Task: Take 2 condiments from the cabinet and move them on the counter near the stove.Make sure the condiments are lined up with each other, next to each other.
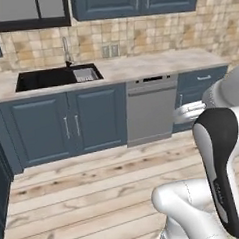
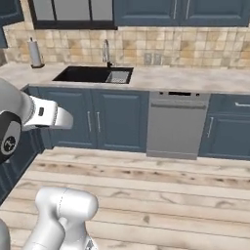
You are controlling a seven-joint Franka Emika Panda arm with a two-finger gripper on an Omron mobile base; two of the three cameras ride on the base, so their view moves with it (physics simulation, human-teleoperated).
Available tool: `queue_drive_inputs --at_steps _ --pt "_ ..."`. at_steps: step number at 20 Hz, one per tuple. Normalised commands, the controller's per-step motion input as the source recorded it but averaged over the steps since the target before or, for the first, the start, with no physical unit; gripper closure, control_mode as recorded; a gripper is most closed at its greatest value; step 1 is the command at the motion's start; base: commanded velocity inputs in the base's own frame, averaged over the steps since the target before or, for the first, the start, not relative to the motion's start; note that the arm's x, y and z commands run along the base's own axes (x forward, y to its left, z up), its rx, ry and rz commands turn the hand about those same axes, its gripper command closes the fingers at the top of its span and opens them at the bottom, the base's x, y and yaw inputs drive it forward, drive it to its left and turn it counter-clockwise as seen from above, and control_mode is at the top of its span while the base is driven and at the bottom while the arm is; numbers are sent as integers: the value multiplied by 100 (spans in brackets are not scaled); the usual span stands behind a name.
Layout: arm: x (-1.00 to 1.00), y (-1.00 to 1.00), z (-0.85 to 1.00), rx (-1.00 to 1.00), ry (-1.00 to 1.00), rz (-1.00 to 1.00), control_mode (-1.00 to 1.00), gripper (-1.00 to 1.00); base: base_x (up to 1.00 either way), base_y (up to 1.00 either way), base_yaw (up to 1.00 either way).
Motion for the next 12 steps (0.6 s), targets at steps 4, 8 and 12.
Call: queue_drive_inputs --at_steps 4,8,12 --pt "0 0 0 0 0 0 100 -100 95 22 55" --pt "0 0 0 0 0 0 100 -100 32 -1 100" --pt "0 0 0 0 0 0 100 -100 32 0 100"
